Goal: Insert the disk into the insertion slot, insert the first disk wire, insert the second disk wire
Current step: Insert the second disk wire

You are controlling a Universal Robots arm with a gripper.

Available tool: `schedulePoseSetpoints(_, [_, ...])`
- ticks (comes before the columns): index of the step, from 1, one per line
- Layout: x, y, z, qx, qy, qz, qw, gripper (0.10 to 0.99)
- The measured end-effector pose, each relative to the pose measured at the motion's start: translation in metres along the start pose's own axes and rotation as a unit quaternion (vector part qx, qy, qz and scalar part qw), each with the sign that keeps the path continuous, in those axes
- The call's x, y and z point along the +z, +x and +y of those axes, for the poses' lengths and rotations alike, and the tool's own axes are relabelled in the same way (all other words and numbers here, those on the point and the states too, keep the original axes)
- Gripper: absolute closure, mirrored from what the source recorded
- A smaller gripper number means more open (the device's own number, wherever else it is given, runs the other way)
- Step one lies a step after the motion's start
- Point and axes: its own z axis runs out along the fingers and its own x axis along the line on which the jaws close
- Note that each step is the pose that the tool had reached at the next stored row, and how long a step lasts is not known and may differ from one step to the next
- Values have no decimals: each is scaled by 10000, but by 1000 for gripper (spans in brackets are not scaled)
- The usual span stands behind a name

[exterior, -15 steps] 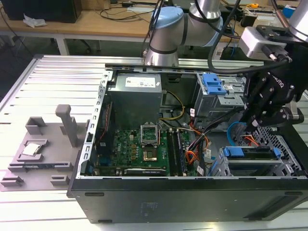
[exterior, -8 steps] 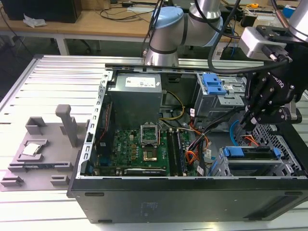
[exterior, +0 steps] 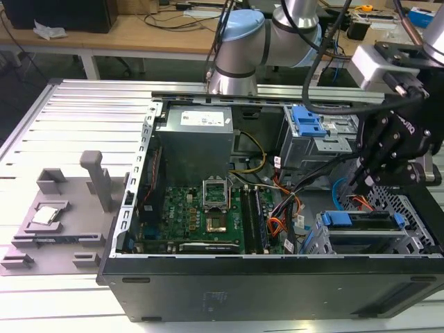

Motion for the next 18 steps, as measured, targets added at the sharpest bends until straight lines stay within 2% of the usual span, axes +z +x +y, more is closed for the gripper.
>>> schedulePoseSetpoints(4, [108, 32, -44, 0, -6, 1, 10000, 925])
schedulePoseSetpoints(6, [139, 50, -65, 0, -7, 1, 10000, 925])
schedulePoseSetpoints(11, [190, 124, -106, 0, -8, -1, 10000, 925])
schedulePoseSetpoints(15, [214, 126, -161, 0, -8, 0, 10000, 925])
schedulePoseSetpoints(18, [232, 127, -173, 1, -8, 1, 10000, 925])
